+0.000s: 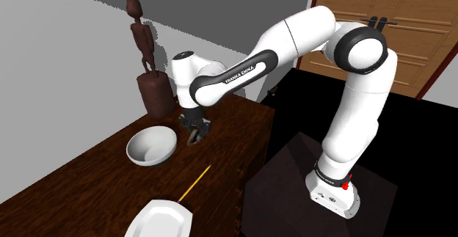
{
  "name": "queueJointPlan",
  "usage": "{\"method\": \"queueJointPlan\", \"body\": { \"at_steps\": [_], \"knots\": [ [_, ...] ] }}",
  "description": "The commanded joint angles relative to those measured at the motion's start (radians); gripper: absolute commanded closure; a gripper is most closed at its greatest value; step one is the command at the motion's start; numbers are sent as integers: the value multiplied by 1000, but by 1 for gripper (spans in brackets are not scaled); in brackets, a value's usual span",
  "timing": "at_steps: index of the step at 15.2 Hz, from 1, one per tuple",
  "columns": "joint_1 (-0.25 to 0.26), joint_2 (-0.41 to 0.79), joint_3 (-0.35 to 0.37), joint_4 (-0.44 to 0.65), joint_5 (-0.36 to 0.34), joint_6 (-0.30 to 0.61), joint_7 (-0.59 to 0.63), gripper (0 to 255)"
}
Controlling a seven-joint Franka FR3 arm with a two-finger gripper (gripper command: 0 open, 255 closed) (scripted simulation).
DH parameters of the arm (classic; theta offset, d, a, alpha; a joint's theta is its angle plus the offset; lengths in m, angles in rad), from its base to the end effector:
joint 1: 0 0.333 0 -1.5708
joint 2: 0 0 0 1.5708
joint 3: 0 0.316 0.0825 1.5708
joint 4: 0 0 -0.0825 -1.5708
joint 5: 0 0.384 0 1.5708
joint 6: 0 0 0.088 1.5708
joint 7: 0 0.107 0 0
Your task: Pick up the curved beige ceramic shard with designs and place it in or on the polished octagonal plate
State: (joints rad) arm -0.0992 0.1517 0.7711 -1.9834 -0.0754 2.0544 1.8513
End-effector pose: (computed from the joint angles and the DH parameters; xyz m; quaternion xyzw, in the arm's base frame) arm 0.4590 0.3456 0.4073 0.8397 -0.5423 -0.0243 0.0112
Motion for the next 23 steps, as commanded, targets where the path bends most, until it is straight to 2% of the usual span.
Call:
{"method": "queueJointPlan", "body": {
  "at_steps": [1,7,12,18,23],
  "knots": [
    [35,26,15,18,-20,0,60,255],
    [151,94,51,80,-75,-16,228,255],
    [270,178,62,167,-139,-44,371,255],
    [442,302,50,315,-223,-98,527,255],
    [609,425,24,490,-291,-166,638,255]
  ]
}}
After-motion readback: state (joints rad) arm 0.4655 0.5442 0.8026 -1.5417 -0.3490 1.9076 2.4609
